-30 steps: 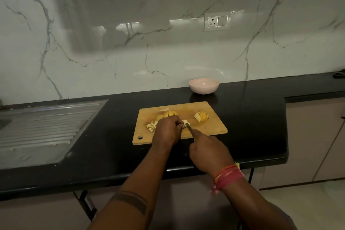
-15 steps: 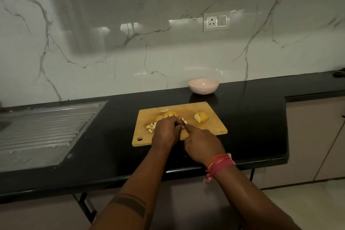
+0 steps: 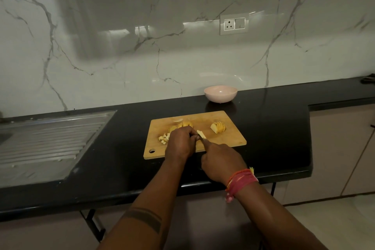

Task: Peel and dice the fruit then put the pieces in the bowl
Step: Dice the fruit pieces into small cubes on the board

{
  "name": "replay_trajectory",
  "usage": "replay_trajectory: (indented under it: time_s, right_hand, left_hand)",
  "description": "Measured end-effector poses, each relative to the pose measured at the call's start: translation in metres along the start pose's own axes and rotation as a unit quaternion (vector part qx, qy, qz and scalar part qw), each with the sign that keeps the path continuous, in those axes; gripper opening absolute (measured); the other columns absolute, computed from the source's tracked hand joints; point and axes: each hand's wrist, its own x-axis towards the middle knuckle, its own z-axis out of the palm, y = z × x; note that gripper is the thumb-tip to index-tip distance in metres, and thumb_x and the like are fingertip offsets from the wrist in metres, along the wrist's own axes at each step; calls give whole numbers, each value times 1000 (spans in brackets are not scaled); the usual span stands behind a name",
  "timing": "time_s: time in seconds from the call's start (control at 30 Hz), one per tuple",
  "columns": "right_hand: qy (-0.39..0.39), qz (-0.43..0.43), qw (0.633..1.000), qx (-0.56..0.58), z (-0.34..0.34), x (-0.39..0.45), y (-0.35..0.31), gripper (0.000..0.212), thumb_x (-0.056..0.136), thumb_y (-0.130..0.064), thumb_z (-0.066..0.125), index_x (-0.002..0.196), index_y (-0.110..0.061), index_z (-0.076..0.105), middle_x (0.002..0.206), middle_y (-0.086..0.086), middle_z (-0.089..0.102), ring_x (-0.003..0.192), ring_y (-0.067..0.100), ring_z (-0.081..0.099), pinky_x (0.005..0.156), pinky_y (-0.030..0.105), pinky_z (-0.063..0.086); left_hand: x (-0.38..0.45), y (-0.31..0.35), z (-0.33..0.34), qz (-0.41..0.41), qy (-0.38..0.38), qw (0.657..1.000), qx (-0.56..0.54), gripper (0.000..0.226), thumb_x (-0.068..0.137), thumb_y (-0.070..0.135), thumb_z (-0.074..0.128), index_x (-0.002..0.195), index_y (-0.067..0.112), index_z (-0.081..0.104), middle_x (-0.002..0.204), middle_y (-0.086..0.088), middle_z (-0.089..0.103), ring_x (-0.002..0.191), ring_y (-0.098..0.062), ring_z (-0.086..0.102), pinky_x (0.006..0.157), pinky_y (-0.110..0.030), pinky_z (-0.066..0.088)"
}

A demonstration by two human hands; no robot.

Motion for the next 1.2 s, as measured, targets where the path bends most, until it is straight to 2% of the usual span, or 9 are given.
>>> replay_trajectory:
  time_s: [0.2, 0.4, 0.47, 0.53, 0.6, 0.67, 0.77, 0.93, 1.2]
  right_hand:
    - [4, 0, 1000, 31, -4, -12, 8, 56, 98, -32, 44, 153, -36, 34, 96, 0, 62, 83, 17, 60, 70, 34, 51]
    - [24, -1, 991, 133, -15, -20, 18, 53, 98, -27, 46, 148, -43, 40, 78, -6, 61, 67, 10, 60, 58, 28, 50]
    - [37, 1, 989, 146, -18, -16, 21, 56, 99, -26, 46, 150, -47, 36, 76, -6, 60, 64, 10, 59, 52, 24, 43]
    - [47, 18, 986, 161, -21, -11, 24, 55, 100, -26, 45, 150, -47, 35, 78, -7, 61, 64, 10, 59, 50, 23, 40]
    - [48, 34, 982, 177, -22, -5, 27, 54, 100, -26, 44, 150, -44, 37, 85, -4, 62, 68, 12, 61, 53, 26, 43]
    - [45, 39, 982, 179, -21, -1, 26, 54, 100, -27, 43, 150, -43, 38, 89, -3, 61, 72, 14, 62, 58, 28, 48]
    - [38, 43, 983, 172, -20, 2, 26, 53, 100, -28, 43, 151, -41, 38, 92, -4, 60, 77, 13, 61, 63, 29, 49]
    - [26, 58, 988, 140, -20, 9, 29, 50, 100, -31, 44, 151, -34, 41, 121, 3, 65, 88, 16, 55, 77, 30, 49]
    - [6, 30, 997, 65, -9, 11, 14, 54, 97, -32, 43, 150, -43, 39, 101, 2, 66, 83, 18, 61, 69, 32, 50]
  left_hand:
    - [-2, 3, -1, 1, -3, 1000, 4, 6, 93, 23, 73, 97, 21, 76, 97, 6, 74, 82, -4, 59, 76, -23, 45]
    - [-6, 3, -3, 11, -3, 1000, 2, 13, 95, 17, 62, 104, 23, 70, 98, 5, 71, 79, -6, 61, 67, -24, 46]
    - [-5, 5, -2, 14, -8, 1000, -5, 16, 93, 25, 61, 108, 23, 65, 101, 2, 71, 83, -8, 62, 70, -28, 51]
    - [-5, 7, 2, 16, -24, 1000, 9, 39, 88, 45, 67, 119, 23, 59, 113, 3, 67, 100, -14, 60, 83, -36, 54]
    - [-5, 13, 7, 13, -32, 998, 60, 64, 82, 62, 69, 130, 22, 54, 123, 1, 61, 113, -21, 53, 92, -42, 50]
    - [-2, 18, 13, 13, -20, 993, 112, 70, 81, 66, 68, 133, 21, 53, 128, -3, 57, 118, -25, 50, 94, -40, 46]
    - [4, 16, 17, 14, -17, 994, 108, 57, 87, 55, 70, 132, 22, 55, 130, -3, 57, 119, -25, 50, 98, -39, 44]
    - [14, 7, 3, 27, -63, 997, 25, 42, 91, 22, 73, 130, 21, 59, 123, 0, 65, 111, -16, 60, 97, -31, 49]
    - [10, -9, -3, 56, -64, 996, -16, 44, 92, 17, 73, 134, 20, 61, 130, 3, 66, 115, -11, 62, 97, -21, 45]
